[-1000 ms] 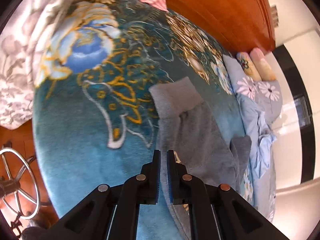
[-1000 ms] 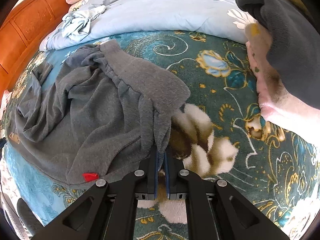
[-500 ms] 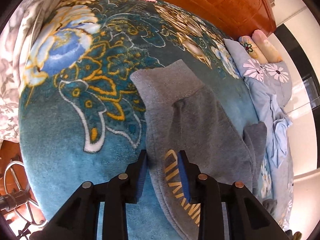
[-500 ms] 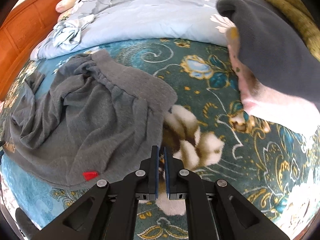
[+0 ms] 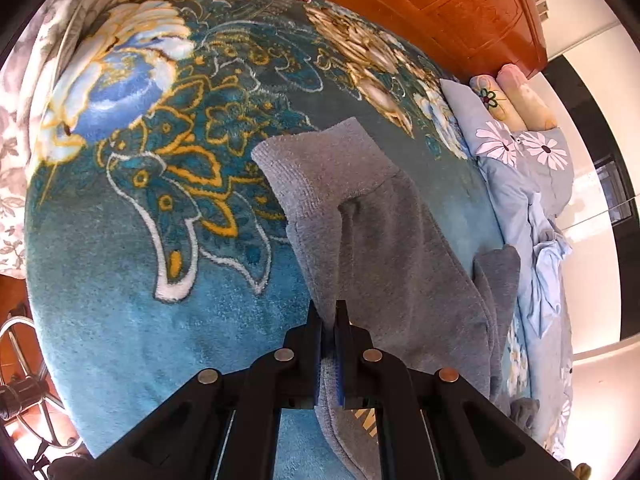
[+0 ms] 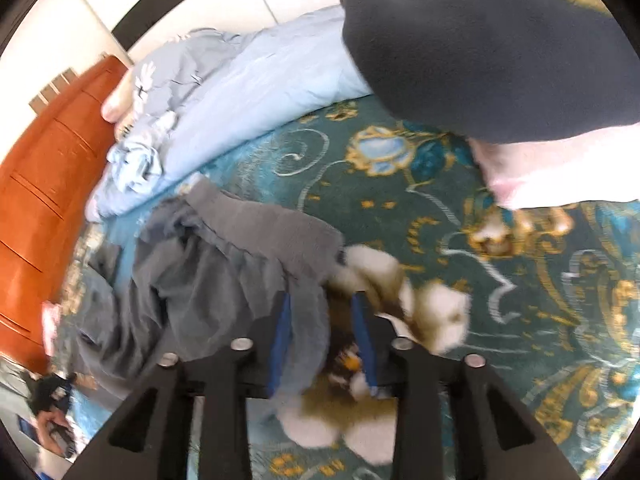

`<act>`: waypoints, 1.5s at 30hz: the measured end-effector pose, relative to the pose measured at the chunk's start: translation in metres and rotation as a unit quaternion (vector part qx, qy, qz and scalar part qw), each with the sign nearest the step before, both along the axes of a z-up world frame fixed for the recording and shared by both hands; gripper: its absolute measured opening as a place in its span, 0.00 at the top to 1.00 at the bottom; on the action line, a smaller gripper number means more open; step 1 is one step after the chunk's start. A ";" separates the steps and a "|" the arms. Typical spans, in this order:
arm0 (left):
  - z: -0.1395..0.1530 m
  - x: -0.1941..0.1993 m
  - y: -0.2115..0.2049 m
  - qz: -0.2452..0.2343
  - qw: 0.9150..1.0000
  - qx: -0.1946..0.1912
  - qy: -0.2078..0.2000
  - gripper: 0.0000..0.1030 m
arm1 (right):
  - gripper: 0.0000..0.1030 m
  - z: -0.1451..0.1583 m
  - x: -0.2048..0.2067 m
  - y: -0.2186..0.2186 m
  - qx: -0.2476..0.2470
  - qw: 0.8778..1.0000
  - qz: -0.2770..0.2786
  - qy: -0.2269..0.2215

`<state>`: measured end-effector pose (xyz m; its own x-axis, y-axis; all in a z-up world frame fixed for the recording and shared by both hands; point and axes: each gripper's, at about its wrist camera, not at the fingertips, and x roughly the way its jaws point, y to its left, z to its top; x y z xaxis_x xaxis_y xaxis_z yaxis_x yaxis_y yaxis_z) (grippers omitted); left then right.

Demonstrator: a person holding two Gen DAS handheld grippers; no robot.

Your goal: Fold clothes

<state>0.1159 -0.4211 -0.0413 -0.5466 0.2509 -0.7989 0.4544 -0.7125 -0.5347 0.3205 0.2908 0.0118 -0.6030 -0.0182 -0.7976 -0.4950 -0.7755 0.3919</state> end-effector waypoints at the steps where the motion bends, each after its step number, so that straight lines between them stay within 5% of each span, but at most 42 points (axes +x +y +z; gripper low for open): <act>1: -0.001 0.000 0.000 0.000 1.000 0.002 0.000 0.95 | 0.59 -0.003 -0.004 0.001 -0.011 1.000 0.000 0.008; 8: -0.004 -0.002 -0.002 -0.005 1.000 0.008 -0.005 0.95 | 0.53 -0.038 -0.034 0.016 -0.081 0.996 -0.034 0.008; 12: -0.003 -0.003 -0.002 -0.008 1.000 0.006 -0.006 0.95 | 0.55 -0.041 -0.043 0.014 -0.080 0.996 -0.047 -0.002; 15: 0.010 0.001 -0.004 -0.009 1.000 -0.005 0.010 0.96 | 0.85 -0.034 -0.044 0.011 -0.076 0.996 -0.044 -0.010; 19: 0.031 0.007 -0.009 -0.011 0.999 -0.019 0.039 0.96 | 0.88 0.004 -0.031 -0.003 0.018 0.999 -0.029 -0.029; 23: 0.053 0.014 -0.014 -0.012 0.997 -0.033 0.067 0.96 | 0.88 0.045 0.018 -0.012 0.081 0.996 -0.027 -0.030; 26: 0.046 0.023 -0.018 -0.022 0.997 -0.047 0.055 0.96 | 0.88 0.044 0.061 -0.021 0.100 0.992 -0.022 -0.068; 31: 0.018 0.029 -0.013 -0.025 0.996 -0.080 0.007 0.96 | 0.87 -0.006 0.094 -0.015 0.015 0.993 -0.025 -0.114; 35: 0.003 0.037 -0.020 -0.015 0.998 -0.063 -0.005 0.96 | 0.85 -0.002 0.097 -0.008 0.000 0.996 -0.015 -0.091; 37: 0.003 0.038 -0.020 -0.018 0.998 -0.058 -0.002 0.95 | 0.76 0.008 0.100 -0.005 -0.006 0.997 -0.001 -0.076; 41: 0.010 0.039 -0.021 -0.026 0.998 -0.051 0.001 0.92 | 0.68 0.034 0.108 -0.002 0.037 0.997 0.006 -0.064; 45: 0.021 0.041 -0.020 -0.020 0.998 -0.061 -0.008 0.70 | 0.67 0.058 0.094 -0.003 0.110 0.993 0.030 -0.037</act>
